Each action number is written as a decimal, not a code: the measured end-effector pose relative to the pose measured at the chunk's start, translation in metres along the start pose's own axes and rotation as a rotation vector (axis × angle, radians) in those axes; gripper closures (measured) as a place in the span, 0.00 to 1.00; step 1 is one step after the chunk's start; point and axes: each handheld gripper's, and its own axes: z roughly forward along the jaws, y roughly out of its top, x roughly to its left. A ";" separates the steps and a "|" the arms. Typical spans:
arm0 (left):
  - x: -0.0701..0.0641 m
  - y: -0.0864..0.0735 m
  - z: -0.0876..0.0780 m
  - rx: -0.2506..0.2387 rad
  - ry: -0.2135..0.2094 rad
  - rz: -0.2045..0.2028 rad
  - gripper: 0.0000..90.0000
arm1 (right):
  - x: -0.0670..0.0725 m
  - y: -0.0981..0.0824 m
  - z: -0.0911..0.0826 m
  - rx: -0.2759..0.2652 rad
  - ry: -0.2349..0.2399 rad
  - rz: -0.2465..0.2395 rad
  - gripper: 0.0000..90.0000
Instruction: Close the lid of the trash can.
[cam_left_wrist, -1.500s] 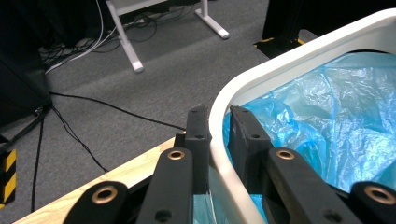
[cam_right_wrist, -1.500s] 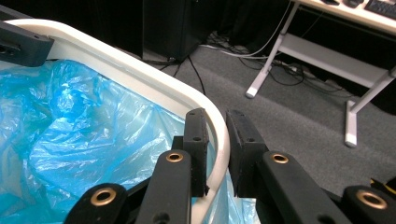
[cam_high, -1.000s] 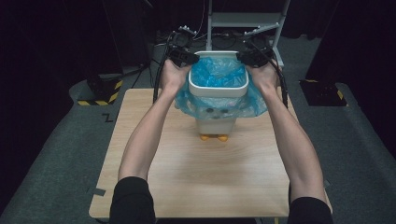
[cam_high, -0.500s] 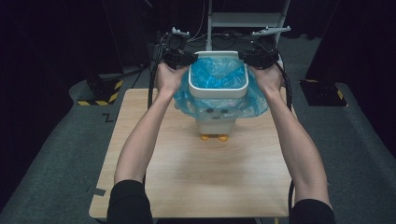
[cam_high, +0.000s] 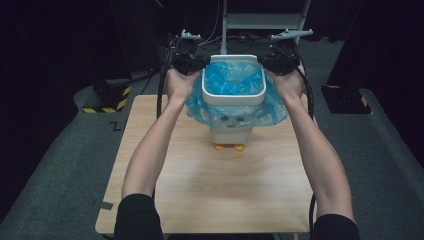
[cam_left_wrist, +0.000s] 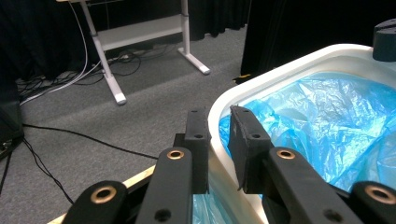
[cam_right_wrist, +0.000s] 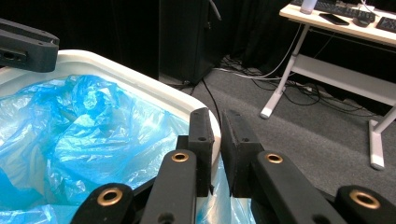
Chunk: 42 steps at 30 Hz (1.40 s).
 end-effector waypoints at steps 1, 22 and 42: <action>0.000 0.000 0.000 0.001 0.002 0.003 0.86 | 0.000 0.000 0.000 0.000 0.000 -0.001 0.92; 0.000 -0.002 0.002 0.014 0.000 -0.002 0.86 | 0.000 -0.003 0.002 0.008 0.002 -0.006 0.92; 0.000 -0.006 0.005 0.020 -0.004 -0.006 0.86 | 0.000 -0.009 0.005 0.018 0.004 0.001 0.92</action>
